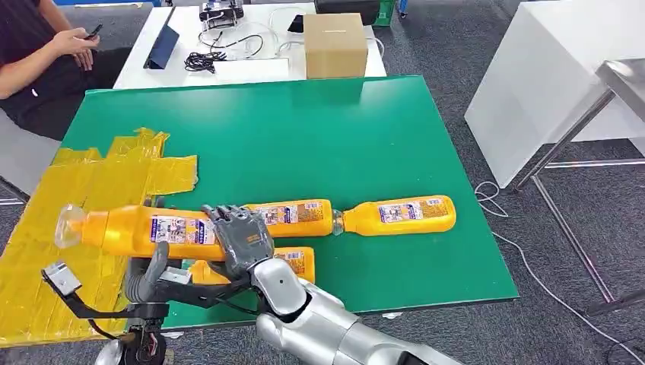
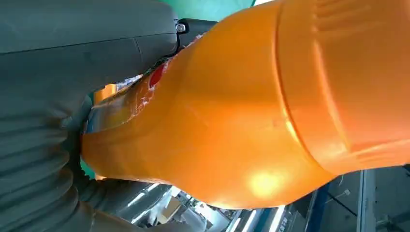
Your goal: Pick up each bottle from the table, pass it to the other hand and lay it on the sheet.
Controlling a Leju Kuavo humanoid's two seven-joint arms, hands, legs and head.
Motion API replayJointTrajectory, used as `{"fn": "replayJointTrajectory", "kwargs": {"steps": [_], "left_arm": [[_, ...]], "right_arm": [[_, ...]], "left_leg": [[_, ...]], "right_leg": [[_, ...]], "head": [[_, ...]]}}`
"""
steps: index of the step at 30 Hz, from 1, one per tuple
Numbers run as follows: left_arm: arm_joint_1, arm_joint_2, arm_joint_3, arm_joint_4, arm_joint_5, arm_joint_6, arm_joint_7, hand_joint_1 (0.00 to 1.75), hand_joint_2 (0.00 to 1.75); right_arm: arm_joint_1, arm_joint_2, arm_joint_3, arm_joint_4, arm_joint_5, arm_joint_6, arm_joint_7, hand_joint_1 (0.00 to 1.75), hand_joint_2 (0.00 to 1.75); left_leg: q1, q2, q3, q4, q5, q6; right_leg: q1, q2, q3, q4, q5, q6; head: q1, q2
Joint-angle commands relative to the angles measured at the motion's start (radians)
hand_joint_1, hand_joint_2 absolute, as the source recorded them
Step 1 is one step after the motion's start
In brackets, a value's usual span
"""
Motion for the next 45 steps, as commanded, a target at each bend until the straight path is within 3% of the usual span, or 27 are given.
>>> {"fn": "replayJointTrajectory", "kwargs": {"steps": [1,7,8,9,23,31,32,33,34,35,38,41,43,44,45], "left_arm": [[-0.055,0.006,-0.086,0.034,-0.029,-0.007,0.018,0.00,1.75],[-0.057,0.008,-0.085,0.036,-0.029,-0.007,0.018,0.00,1.75],[-0.057,0.008,-0.085,0.036,-0.029,-0.007,0.018,1.48,1.75],[-0.063,0.010,-0.087,0.047,-0.028,-0.007,0.015,1.75,1.75],[-0.071,0.008,-0.083,0.053,-0.022,0.000,-0.002,1.75,1.75],[-0.071,0.007,-0.079,0.057,-0.020,0.000,-0.006,1.75,1.75],[-0.070,0.008,-0.078,0.057,-0.019,-0.001,-0.006,1.75,1.75],[-0.071,0.008,-0.077,0.057,-0.018,-0.002,-0.007,1.75,1.75],[-0.066,-0.010,-0.062,0.050,-0.014,-0.003,-0.012,1.75,1.75],[-0.055,-0.026,-0.049,0.026,-0.021,-0.007,-0.009,1.75,1.75],[-0.042,-0.028,-0.033,-0.009,-0.030,-0.005,-0.005,1.75,1.75],[-0.041,0.010,-0.014,-0.066,-0.056,0.013,-0.050,1.75,1.75],[-0.044,0.014,0.011,-0.110,-0.102,0.046,-0.071,1.75,1.75],[-0.046,0.014,0.012,-0.113,-0.103,0.046,-0.071,1.75,1.75],[-0.037,-0.008,0.059,-0.136,-0.139,0.106,-0.115,1.75,1.75]], "right_arm": [[-0.024,0.007,0.104,0.079,0.018,0.087,0.000,1.62,1.75],[-0.030,0.007,0.102,0.077,0.018,0.089,0.000,1.61,1.75],[-0.030,0.007,0.102,0.077,0.018,0.089,0.000,1.61,1.75],[-0.031,0.007,0.100,0.073,0.009,0.103,0.000,1.61,1.75],[-0.048,0.007,0.104,0.072,-0.028,0.133,-0.005,1.52,1.75],[-0.053,0.007,0.108,0.077,-0.035,0.138,-0.008,1.55,1.75],[-0.053,0.007,0.109,0.077,-0.036,0.138,-0.008,1.47,1.75],[-0.055,0.007,0.111,0.080,-0.034,0.128,-0.014,0.68,1.75],[-0.056,0.007,0.111,0.086,-0.036,0.138,-0.017,0.00,1.75],[-0.054,0.007,0.105,0.093,-0.038,0.126,-0.023,0.00,0.00],[-0.034,0.007,0.096,0.095,-0.016,0.067,-0.012,0.00,0.00],[0.024,0.007,0.047,0.104,0.007,-0.159,-0.049,0.00,0.00],[0.071,0.007,-0.004,0.125,-0.056,-0.304,-0.165,0.00,0.00],[0.073,0.007,-0.006,0.133,-0.060,-0.310,-0.175,0.00,0.00],[0.115,-0.015,-0.036,0.077,-0.150,-0.240,-0.324,0.00,0.00]], "left_leg": [[0.000,-0.002,0.002,0.000,0.000,0.000],[0.000,-0.003,0.003,0.000,-0.001,-0.001],[0.001,-0.003,0.004,0.000,-0.001,-0.001],[0.000,-0.002,0.002,-0.001,0.000,0.000],[0.000,-0.003,0.003,0.000,-0.001,-0.001],[0.000,-0.003,0.004,0.000,-0.001,-0.001],[0.000,-0.003,0.002,0.000,0.000,0.000],[0.000,-0.004,0.004,0.000,-0.001,-0.001],[0.000,-0.003,0.003,0.000,-0.001,-0.001],[0.000,-0.003,0.003,0.000,-0.001,-0.001],[0.000,-0.002,0.002,0.000,-0.001,0.000],[0.001,-0.002,0.004,0.000,-0.002,-0.001],[0.001,-0.002,0.004,0.000,-0.002,-0.001],[0.000,-0.003,0.002,-0.001,-0.001,0.000],[0.001,-0.003,0.004,-0.001,-0.002,-0.001]], "right_leg": [[0.000,-0.002,0.003,-0.001,-0.001,0.000],[0.000,-0.003,0.004,-0.001,-0.002,0.001],[0.000,-0.004,0.005,-0.001,-0.002,0.001],[0.000,-0.002,0.002,-0.001,-0.001,0.000],[0.000,-0.004,0.004,0.000,-0.002,0.001],[0.000,-0.004,0.005,0.000,-0.002,0.001],[0.000,-0.003,0.003,-0.001,-0.001,0.000],[0.000,-0.004,0.005,-0.001,-0.002,0.001],[0.000,-0.003,0.004,-0.001,-0.002,0.001],[0.000,-0.003,0.004,-0.001,-0.002,0.001],[0.000,-0.003,0.003,-0.001,-0.001,0.001],[0.001,-0.002,0.005,-0.001,-0.002,0.001],[0.001,-0.003,0.006,-0.001,-0.002,0.001],[0.000,-0.003,0.003,-0.001,-0.001,0.000],[0.001,-0.003,0.006,-0.002,-0.002,0.000]], "head": [[0.000,0.000],[0.000,0.000],[0.000,0.000],[0.000,0.000],[0.000,0.000],[0.000,0.000],[0.000,0.000],[0.000,0.000],[0.000,0.000],[0.000,0.000],[0.000,0.000],[0.000,0.000],[0.000,0.000],[0.000,0.000],[0.000,0.000]]}}
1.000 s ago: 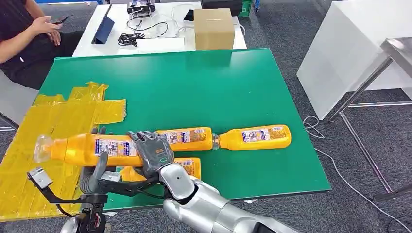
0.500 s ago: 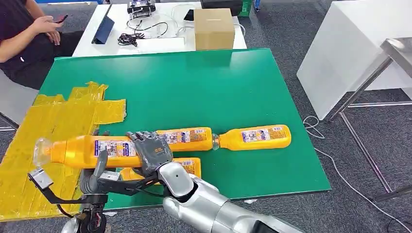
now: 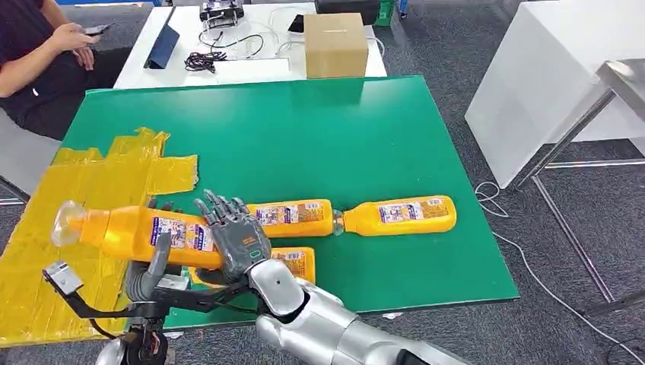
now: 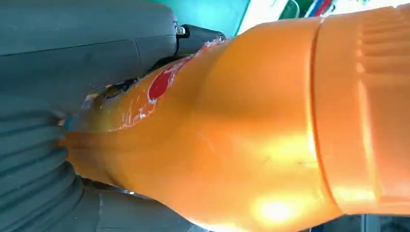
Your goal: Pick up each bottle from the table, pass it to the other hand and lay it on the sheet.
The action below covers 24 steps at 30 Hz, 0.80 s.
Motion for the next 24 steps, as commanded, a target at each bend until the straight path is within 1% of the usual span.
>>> {"fn": "replayJointTrajectory", "kwargs": {"steps": [1,2,3,4,5,6,7,8,9,10,11,12,13,14,15,16,17,18,19,20,21,22,23,24], "left_arm": [[-0.006,0.020,0.079,-0.148,-0.082,0.088,-0.074,1.75,1.75],[0.011,0.037,0.100,-0.162,-0.060,0.053,-0.057,1.75,1.75],[0.010,0.040,0.124,-0.148,-0.049,0.025,-0.045,1.75,1.75],[0.010,0.041,0.125,-0.146,-0.049,0.023,-0.045,1.75,1.75],[0.005,0.041,0.126,-0.136,-0.048,0.019,-0.046,1.75,1.75],[0.005,0.041,0.126,-0.136,-0.048,0.019,-0.046,1.75,1.75],[0.000,0.037,0.124,-0.125,-0.049,0.016,-0.050,1.75,1.75],[-0.002,0.033,0.121,-0.122,-0.052,0.014,-0.053,1.75,1.75],[-0.013,0.049,0.107,-0.092,-0.043,-0.004,-0.046,1.75,1.75],[-0.028,0.056,0.101,-0.058,-0.033,-0.019,-0.048,1.75,1.75],[-0.055,0.067,0.083,-0.012,-0.016,-0.048,-0.037,1.75,1.75],[-0.090,0.071,0.062,0.041,-0.013,-0.059,-0.038,1.75,1.75],[-0.110,0.071,0.050,0.068,-0.010,-0.061,-0.041,1.75,1.75],[-0.130,0.070,0.037,0.090,-0.003,-0.062,-0.048,1.75,1.75],[-0.140,0.069,0.030,0.096,0.003,-0.060,-0.057,1.75,1.75],[-0.146,0.069,0.023,0.095,0.008,-0.056,-0.063,1.75,1.75],[-0.140,0.068,0.024,0.082,0.011,-0.040,-0.074,1.75,1.75],[-0.101,0.070,0.041,0.034,0.006,0.000,-0.099,1.75,1.75],[-0.046,0.076,0.058,-0.017,0.004,0.010,-0.106,1.75,1.75],[0.029,0.068,0.093,-0.085,-0.007,0.028,-0.128,1.75,1.75],[0.099,0.065,0.116,-0.152,-0.008,0.018,-0.123,1.75,1.75],[0.123,0.061,0.123,-0.177,-0.010,0.006,-0.118,1.75,1.75],[0.128,0.058,0.122,-0.183,-0.011,-0.004,-0.112,1.75,1.75],[0.121,0.055,0.118,-0.179,-0.013,-0.008,-0.108,1.75,1.75]], "right_arm": [[0.169,-0.099,-0.088,-0.123,-0.228,-0.001,-0.354,0.00,0.00],[0.219,-0.179,-0.093,-0.277,-0.270,0.152,-0.333,0.00,0.00],[0.246,-0.225,-0.105,-0.357,-0.368,0.345,-0.356,0.00,0.00],[0.249,-0.230,-0.107,-0.355,-0.368,0.345,-0.356,0.00,0.00],[0.249,-0.228,-0.108,-0.352,-0.368,0.346,-0.356,0.00,0.00],[0.249,-0.228,-0.108,-0.352,-0.368,0.346,-0.356,0.00,0.00],[0.245,-0.218,-0.110,-0.340,-0.367,0.349,-0.357,0.00,0.00],[0.239,-0.207,-0.110,-0.323,-0.365,0.352,-0.360,0.00,0.00],[0.168,-0.238,-0.033,-0.282,-0.503,0.644,-0.359,0.00,0.00],[0.128,-0.264,0.022,-0.264,-0.565,0.787,-0.395,0.00,0.00],[0.097,-0.304,0.062,-0.267,-0.667,0.938,-0.423,0.00,0.00],[0.058,-0.379,0.141,-0.319,-0.735,1.069,-0.484,0.00,0.00],[0.026,-0.444,0.196,-0.392,-0.753,1.126,-0.547,0.00,0.00],[0.009,-0.529,0.216,-0.512,-0.810,1.174,-0.647,0.00,0.00],[0.041,-0.585,0.172,-0.604,-0.881,1.175,-0.745,0.00,0.00],[0.102,-0.625,0.100,-0.689,-0.942,1.163,-0.819,0.00,0.00],[0.218,-0.643,-0.038,-0.780,-0.995,1.118,-0.891,0.00,0.00],[0.400,-0.594,-0.280,-0.885,-1.053,1.004,-0.881,0.00,0.00],[0.482,-0.549,-0.440,-0.917,-1.246,0.995,-0.726,0.00,0.00],[0.553,-0.468,-0.615,-0.963,-1.253,0.897,-0.750,0.00,0.00],[0.577,-0.404,-0.750,-1.014,-1.199,0.836,-0.777,0.00,0.00],[0.579,-0.369,-0.823,-1.051,-1.217,0.835,-0.796,0.00,0.00],[0.570,-0.352,-0.869,-1.086,-1.244,0.853,-0.795,0.00,0.00],[0.558,-0.342,-0.903,-1.122,-1.207,0.831,-0.792,0.00,0.00]], "left_leg": [[0.001,-0.002,0.003,-0.001,-0.001,-0.001],[0.001,-0.003,0.005,0.000,-0.002,-0.001],[0.001,-0.002,0.003,-0.001,-0.001,0.000],[0.001,-0.003,0.005,-0.002,-0.002,0.000],[0.001,-0.004,0.002,-0.001,-0.001,-0.001],[0.001,-0.005,0.004,-0.001,-0.003,-0.001],[0.000,-0.004,0.002,-0.001,-0.002,-0.001],[0.000,-0.004,0.004,0.000,-0.003,-0.001],[0.001,-0.003,0.000,0.000,-0.001,-0.001],[0.001,-0.004,0.003,0.001,-0.002,-0.002],[-0.001,-0.003,0.000,-0.001,0.000,-0.001],[0.000,-0.004,0.003,-0.001,-0.001,-0.001],[0.000,-0.005,0.003,-0.001,0.000,-0.001],[0.000,-0.007,0.004,-0.001,0.000,-0.001],[-0.001,-0.009,0.001,-0.001,0.001,0.000],[0.000,-0.009,0.001,0.000,0.001,0.000],[-0.001,-0.008,-0.001,0.000,0.002,0.001],[0.000,-0.015,0.001,0.001,0.001,0.001],[-0.001,-0.014,0.001,0.000,0.002,0.001],[0.000,-0.016,0.004,0.000,0.000,0.001],[0.000,-0.008,0.002,0.001,-0.001,0.001],[-0.002,-0.001,0.000,0.002,-0.002,0.001],[-0.001,0.001,0.002,0.003,-0.005,0.001],[-0.002,0.001,-0.002,0.003,-0.004,0.001]], "right_leg": [[0.001,-0.002,0.004,-0.001,-0.001,0.000],[0.001,-0.003,0.006,-0.001,-0.002,0.000],[0.001,-0.002,0.004,-0.002,-0.001,0.001],[0.001,-0.003,0.007,-0.003,-0.002,0.001],[0.002,-0.003,0.004,-0.003,-0.001,0.001],[0.001,-0.004,0.006,-0.003,-0.002,0.001],[-0.001,-0.003,0.003,-0.001,-0.002,0.001],[0.000,-0.003,0.005,-0.001,-0.002,0.001],[0.001,-0.002,0.001,-0.001,-0.001,0.000],[0.001,-0.004,0.004,-0.001,-0.002,0.001],[-0.001,-0.002,0.000,0.000,-0.001,0.000],[-0.001,-0.003,0.004,-0.001,-0.001,0.001],[0.000,-0.004,0.004,-0.002,0.000,0.001],[0.000,-0.006,0.006,-0.003,0.000,0.001],[-0.002,-0.008,0.002,-0.001,-0.001,0.001],[-0.001,-0.008,0.004,-0.001,-0.001,0.002],[-0.001,-0.007,0.001,-0.001,0.000,0.001],[-0.001,-0.014,0.007,-0.001,-0.003,0.003],[-0.002,-0.013,0.006,-0.002,-0.002,0.002],[-0.001,-0.014,0.010,-0.003,-0.004,0.003],[-0.001,-0.007,0.006,-0.002,-0.003,0.002],[-0.003,0.000,0.002,0.000,-0.001,0.002],[-0.002,0.003,0.003,0.001,-0.003,0.002],[-0.002,0.002,0.001,0.002,-0.001,0.002]], "head": [[0.000,0.000],[0.000,0.000],[0.000,0.000],[-0.001,0.000],[0.001,0.000],[0.000,0.000],[-0.001,0.000],[0.000,0.000],[0.000,0.000],[0.000,0.000],[0.000,0.000],[0.000,0.000],[0.000,0.000],[0.000,0.000],[0.000,0.000],[0.000,0.000],[0.000,0.000],[0.000,0.000],[0.000,0.000],[0.000,0.000],[0.000,0.000],[0.000,0.000],[0.000,0.000],[-0.001,0.000]]}}
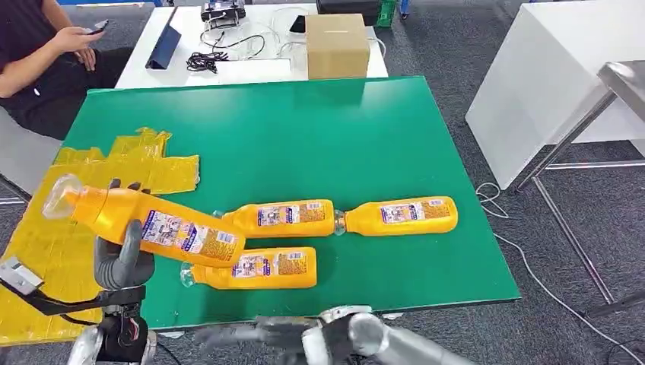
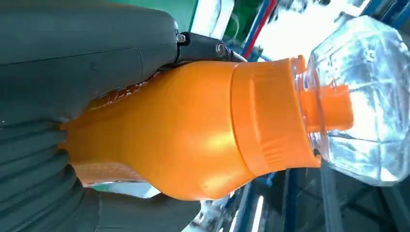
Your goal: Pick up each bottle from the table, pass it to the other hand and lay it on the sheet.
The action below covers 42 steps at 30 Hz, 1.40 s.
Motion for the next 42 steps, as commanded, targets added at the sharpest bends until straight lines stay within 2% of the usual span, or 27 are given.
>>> {"fn": "replayJointTrajectory", "kwargs": {"steps": [1,4,6,11,16,23,26,37,39,42], "left_arm": [[0.149,0.011,0.046,-0.135,-0.014,-0.007,-0.003,1.75,1.75],[0.123,0.017,0.031,-0.113,-0.011,0.001,-0.005,1.75,1.75],[0.116,0.019,0.025,-0.102,-0.008,0.000,-0.009,1.75,1.75],[0.119,0.018,0.025,-0.104,-0.007,0.000,-0.014,1.75,1.75],[0.128,0.018,0.032,-0.114,-0.017,0.007,-0.024,1.75,1.75],[0.128,0.018,0.032,-0.114,-0.017,0.007,-0.024,1.75,1.75],[0.128,0.018,0.032,-0.114,-0.017,0.007,-0.024,1.75,1.75],[0.127,0.017,0.035,-0.115,-0.029,0.016,-0.030,1.75,1.75],[0.114,0.008,0.043,-0.125,-0.153,0.106,-0.096,1.75,1.75],[0.032,-0.018,0.069,-0.106,-0.554,0.455,-0.224,1.75,1.75]], "right_arm": [[0.244,0.131,-0.778,-0.489,-0.046,-0.191,0.031,0.00,0.00],[0.230,0.133,-0.767,-0.509,0.004,-0.246,0.023,0.00,0.00],[0.223,0.121,-0.744,-0.522,0.043,-0.291,0.012,0.00,0.00],[0.233,0.116,-0.732,-0.524,0.045,-0.309,0.001,0.00,0.00],[0.238,0.111,-0.726,-0.509,0.085,-0.378,-0.006,0.00,0.00],[0.238,0.111,-0.726,-0.509,0.085,-0.378,-0.006,0.00,0.00],[0.238,0.111,-0.726,-0.509,0.085,-0.378,-0.006,0.00,0.00],[0.239,0.110,-0.729,-0.506,0.092,-0.385,-0.005,0.00,0.00],[0.251,0.104,-0.729,-0.506,0.105,-0.406,-0.003,0.00,0.00],[0.292,0.098,-0.740,-0.526,0.120,-0.418,-0.007,0.00,0.00]], "left_leg": [[-0.001,0.005,0.001,0.003,-0.006,-0.001],[-0.001,-0.003,-0.002,0.001,-0.002,-0.001],[0.000,-0.001,0.003,0.001,-0.004,-0.001],[0.000,0.001,0.003,0.000,-0.003,-0.001],[0.000,0.002,0.003,0.000,-0.003,-0.001],[0.000,0.002,0.001,0.000,-0.002,-0.001],[0.001,0.002,0.006,0.001,-0.005,-0.001],[0.001,0.002,0.002,0.000,-0.002,-0.001],[0.001,0.002,0.002,0.000,-0.002,-0.001],[0.001,0.000,0.003,0.000,-0.003,-0.001]], "right_leg": [[0.000,0.005,-0.001,0.004,-0.003,0.000],[0.000,-0.003,-0.004,0.001,-0.002,0.000],[0.000,-0.002,0.001,0.000,-0.004,0.000],[0.000,0.001,0.000,0.000,-0.003,0.000],[0.000,0.001,0.000,-0.001,-0.002,0.000],[0.000,0.001,-0.002,-0.001,-0.001,0.000],[0.001,0.002,0.003,-0.001,-0.004,0.000],[0.000,0.001,0.000,-0.001,-0.002,0.000],[0.000,0.001,-0.001,-0.001,-0.002,0.000],[0.001,-0.001,0.001,-0.001,-0.003,0.000]], "head": [[-0.001,0.000],[0.000,0.000],[0.000,0.000],[-0.001,0.000],[-0.001,0.000],[0.000,0.000],[-0.001,0.000],[0.000,0.000],[0.000,0.000],[0.000,0.000]]}}
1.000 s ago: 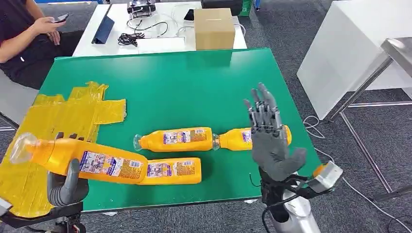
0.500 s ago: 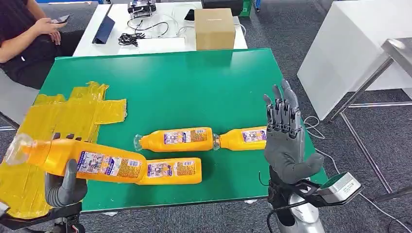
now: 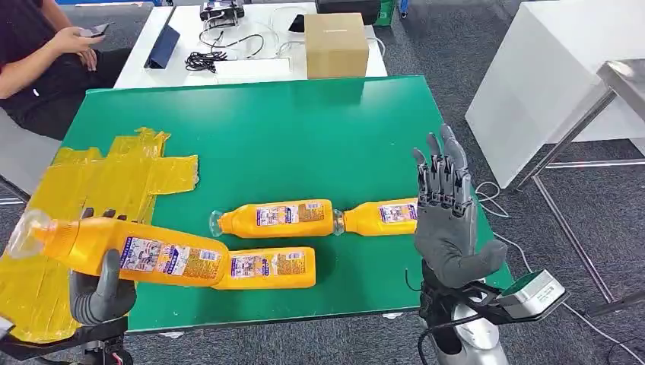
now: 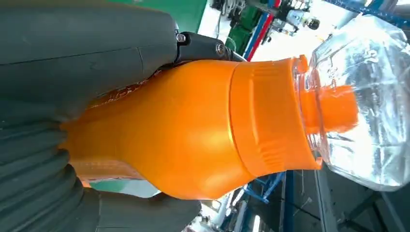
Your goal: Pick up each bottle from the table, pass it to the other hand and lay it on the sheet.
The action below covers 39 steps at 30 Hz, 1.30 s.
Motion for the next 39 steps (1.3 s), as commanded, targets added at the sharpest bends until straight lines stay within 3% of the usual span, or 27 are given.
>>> {"fn": "replayJointTrajectory", "kwargs": {"steps": [1,4,6,7,8,9,11,25,39], "left_arm": [[-0.140,-0.021,0.051,0.035,-0.595,0.502,-0.201,1.75,1.75],[-0.205,0.009,0.081,0.089,-0.853,0.639,-0.175,1.75,1.75],[-0.237,0.029,0.114,0.139,-1.202,0.758,-0.096,1.75,1.75],[-0.252,0.042,0.132,0.172,-1.363,0.781,-0.035,1.75,1.75],[-0.273,0.101,0.124,0.248,-1.635,0.689,0.150,1.75,1.75],[-0.295,0.124,0.119,0.313,-1.712,0.710,0.157,1.75,1.75],[-0.320,0.141,0.119,0.401,-1.726,0.735,0.151,1.75,1.75],[-0.291,0.145,0.069,0.403,-1.822,0.717,0.206,1.75,1.75],[-0.252,0.200,0.003,0.470,-1.883,0.575,0.253,1.75,1.75]], "right_arm": [[0.049,-0.009,-0.033,-0.010,0.028,-0.034,0.001,0.00,0.00],[0.031,-0.013,-0.024,0.006,0.043,-0.036,0.021,0.00,0.00],[-0.007,-0.024,-0.013,0.030,0.035,-0.023,0.046,0.00,0.00],[-0.024,-0.028,-0.011,0.041,0.028,-0.014,0.056,0.00,0.00],[-0.038,-0.041,-0.006,0.057,0.012,0.005,0.087,0.00,0.00],[-0.045,-0.041,-0.012,0.071,0.005,0.011,0.089,0.00,0.00],[-0.043,-0.041,-0.019,0.086,0.003,0.018,0.089,0.00,0.00],[-0.023,-0.042,-0.013,0.097,0.004,0.040,0.094,0.00,0.00],[-0.031,-0.080,0.013,0.146,0.081,0.043,0.151,0.00,0.00]], "left_leg": [[0.001,-0.004,0.001,0.000,0.000,-0.001],[0.001,-0.003,0.002,0.000,0.000,-0.001],[0.000,-0.002,0.004,-0.001,0.000,-0.001],[0.001,0.000,0.005,-0.001,-0.001,-0.001],[0.000,0.001,0.005,-0.001,0.000,0.000],[0.000,0.002,0.007,-0.001,-0.001,-0.001],[0.000,0.002,0.008,-0.003,0.000,-0.001],[0.000,0.000,0.004,-0.001,0.000,0.000],[0.000,0.001,0.006,-0.001,-0.001,0.000]], "right_leg": [[0.000,-0.004,0.003,0.000,-0.001,0.000],[0.000,-0.003,0.003,0.000,-0.001,0.000],[0.000,-0.002,0.004,-0.001,-0.001,0.000],[0.000,0.000,0.006,-0.001,-0.001,0.000],[0.000,0.001,0.005,-0.001,0.000,0.000],[0.000,0.002,0.007,-0.001,0.000,0.000],[0.000,0.002,0.008,-0.003,0.000,0.000],[0.000,0.000,0.005,-0.001,0.000,0.000],[0.000,0.001,0.007,-0.001,-0.001,0.000]], "head": [[0.000,0.000],[0.000,0.000],[0.000,0.000],[0.000,0.000],[0.000,0.000],[0.000,0.000],[0.000,0.000],[0.000,0.000],[0.000,0.000]]}}
